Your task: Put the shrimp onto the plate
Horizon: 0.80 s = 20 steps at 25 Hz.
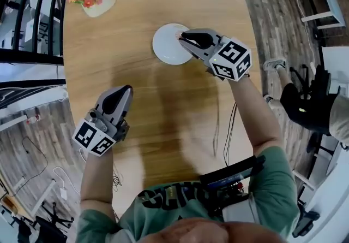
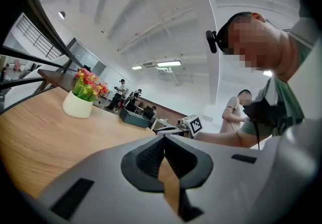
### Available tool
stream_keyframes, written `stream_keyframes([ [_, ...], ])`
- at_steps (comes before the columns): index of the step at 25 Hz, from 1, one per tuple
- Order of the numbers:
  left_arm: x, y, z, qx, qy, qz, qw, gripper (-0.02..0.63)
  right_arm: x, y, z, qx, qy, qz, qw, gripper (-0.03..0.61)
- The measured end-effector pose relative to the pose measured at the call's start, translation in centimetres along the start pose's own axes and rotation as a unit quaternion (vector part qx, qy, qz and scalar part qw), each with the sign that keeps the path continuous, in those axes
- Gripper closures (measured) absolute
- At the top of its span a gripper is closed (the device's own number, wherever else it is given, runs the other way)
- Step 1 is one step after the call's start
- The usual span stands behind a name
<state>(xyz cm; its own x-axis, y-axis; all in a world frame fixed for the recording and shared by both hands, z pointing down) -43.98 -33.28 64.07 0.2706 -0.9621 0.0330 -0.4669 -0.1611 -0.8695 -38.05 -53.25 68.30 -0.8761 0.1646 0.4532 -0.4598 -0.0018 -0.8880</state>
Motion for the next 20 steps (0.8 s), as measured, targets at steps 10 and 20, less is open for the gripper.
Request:
stream_keyframes([
  [10, 1.3, -2.3, -0.6, 0.019, -0.019, -0.005, 0.9996, 0.609, 4.6, -3.2, 2.7, -0.033, -0.017, -0.071, 0.997, 0.512],
  [20, 1.3, -2.7, 0.3, 0.03, -0.04, -0.003, 0.9987, 0.609, 6.4, -4.8, 2.6, -0.063, -0.027, -0.108, 0.992, 0.511],
])
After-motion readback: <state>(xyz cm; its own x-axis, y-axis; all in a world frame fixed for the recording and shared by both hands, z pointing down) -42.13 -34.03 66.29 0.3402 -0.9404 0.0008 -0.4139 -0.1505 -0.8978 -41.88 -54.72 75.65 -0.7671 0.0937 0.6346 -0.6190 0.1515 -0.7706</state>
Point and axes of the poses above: the fingertips, and each gripper's own axes: x forward along the fingers, z to its right, y out of its top, the point moved 1 cm from there along -x, backward along the fingers, and after that the axes turned 2 degrees about -x, right-handed, at the moved point
